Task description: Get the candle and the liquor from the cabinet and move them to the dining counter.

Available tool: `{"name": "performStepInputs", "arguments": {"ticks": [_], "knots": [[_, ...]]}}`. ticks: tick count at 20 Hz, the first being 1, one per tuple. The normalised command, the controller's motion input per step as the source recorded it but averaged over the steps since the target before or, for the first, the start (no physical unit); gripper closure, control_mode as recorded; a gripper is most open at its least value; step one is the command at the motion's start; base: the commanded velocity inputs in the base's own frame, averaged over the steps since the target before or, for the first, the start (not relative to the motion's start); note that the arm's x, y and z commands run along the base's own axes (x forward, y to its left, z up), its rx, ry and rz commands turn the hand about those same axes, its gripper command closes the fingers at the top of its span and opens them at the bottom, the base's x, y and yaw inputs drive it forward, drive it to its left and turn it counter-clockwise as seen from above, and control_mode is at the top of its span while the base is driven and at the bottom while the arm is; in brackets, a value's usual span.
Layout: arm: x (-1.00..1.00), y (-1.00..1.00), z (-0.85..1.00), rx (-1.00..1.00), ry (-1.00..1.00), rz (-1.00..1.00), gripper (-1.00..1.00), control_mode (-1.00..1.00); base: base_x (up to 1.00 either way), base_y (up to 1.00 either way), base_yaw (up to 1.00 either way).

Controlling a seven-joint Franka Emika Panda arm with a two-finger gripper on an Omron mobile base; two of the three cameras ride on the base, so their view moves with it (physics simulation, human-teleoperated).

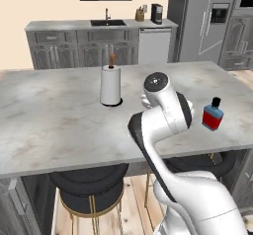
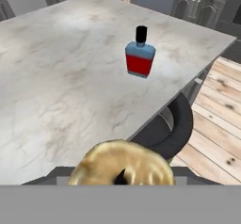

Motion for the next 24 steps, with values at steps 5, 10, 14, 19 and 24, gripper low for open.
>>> {"name": "performStepInputs", "arguments": {"ticks": [5, 10, 14, 19, 24], "knots": [[0.17, -0.3, -0.31, 0.09, 0.02, -0.08, 1.0, -1.0, 0.0, 0.0, 0.0], [0.12, -0.28, -0.42, 0.04, 0.0, -0.04, 1.0, -1.0, 0.0, 0.0, 0.0], [0.07, -0.19, -0.48, 0.0, -0.08, -0.04, 1.0, -1.0, 0.0, 0.0, 0.0], [0.2, -0.21, -0.22, 0.0, -0.02, -0.05, 1.0, -1.0, 0.0, 0.0, 0.0], [0.33, -0.11, -0.04, 0.0, 0.01, -0.11, 1.0, -1.0, 0.0, 0.0, 0.0]]}}
